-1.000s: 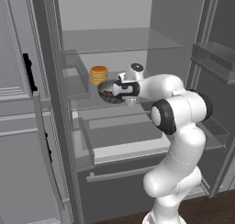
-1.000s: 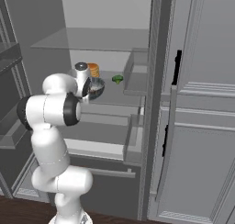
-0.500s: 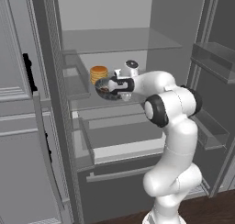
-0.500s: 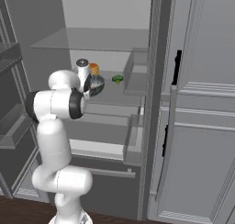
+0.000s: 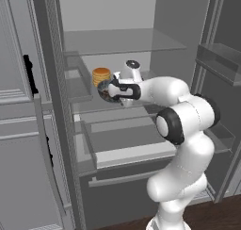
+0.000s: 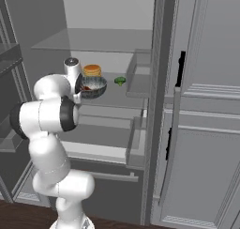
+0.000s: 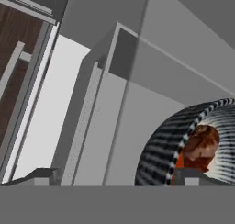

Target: Pick the chicken drumstick and carrot from their plates and place them in the bowl. Then put the bowl in the fridge.

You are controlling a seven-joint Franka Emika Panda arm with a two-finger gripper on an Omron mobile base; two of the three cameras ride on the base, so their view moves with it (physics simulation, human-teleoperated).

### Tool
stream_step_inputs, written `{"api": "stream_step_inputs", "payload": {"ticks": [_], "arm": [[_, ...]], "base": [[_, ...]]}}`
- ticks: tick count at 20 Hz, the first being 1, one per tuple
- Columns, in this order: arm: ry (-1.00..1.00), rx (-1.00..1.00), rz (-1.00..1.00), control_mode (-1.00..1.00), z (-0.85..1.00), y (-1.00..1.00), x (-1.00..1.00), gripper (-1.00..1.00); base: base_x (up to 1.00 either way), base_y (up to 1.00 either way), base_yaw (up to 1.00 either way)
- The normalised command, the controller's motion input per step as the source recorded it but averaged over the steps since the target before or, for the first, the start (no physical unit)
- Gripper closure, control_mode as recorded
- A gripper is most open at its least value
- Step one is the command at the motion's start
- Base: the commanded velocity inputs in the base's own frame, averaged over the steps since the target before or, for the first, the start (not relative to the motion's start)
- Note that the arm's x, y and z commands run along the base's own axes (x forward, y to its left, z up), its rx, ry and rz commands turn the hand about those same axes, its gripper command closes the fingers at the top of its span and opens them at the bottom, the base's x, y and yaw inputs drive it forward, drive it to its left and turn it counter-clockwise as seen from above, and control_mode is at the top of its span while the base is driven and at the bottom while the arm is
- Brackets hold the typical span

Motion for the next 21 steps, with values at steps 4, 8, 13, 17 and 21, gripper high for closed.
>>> {"api": "stream_step_inputs", "payload": {"ticks": [4,8,13,17,21], "arm": [[0.04,0.0,-0.02,-1.0,0.53,-0.08,-1.0,-1.0],[0.17,0.0,-0.09,-1.0,0.56,-0.4,-1.0,-1.0],[0.05,0.0,-0.11,-1.0,0.11,-0.36,-1.0,-1.0],[0.0,0.0,-0.16,-1.0,-0.18,-0.14,-1.0,-1.0],[-0.08,0.0,-0.16,-1.0,-0.33,-0.19,-1.0,-1.0]], "base": [[0.0,0.0,0.0],[0.0,0.0,0.0],[0.0,0.0,0.0],[0.0,0.0,0.0],[0.0,0.0,0.0]]}}
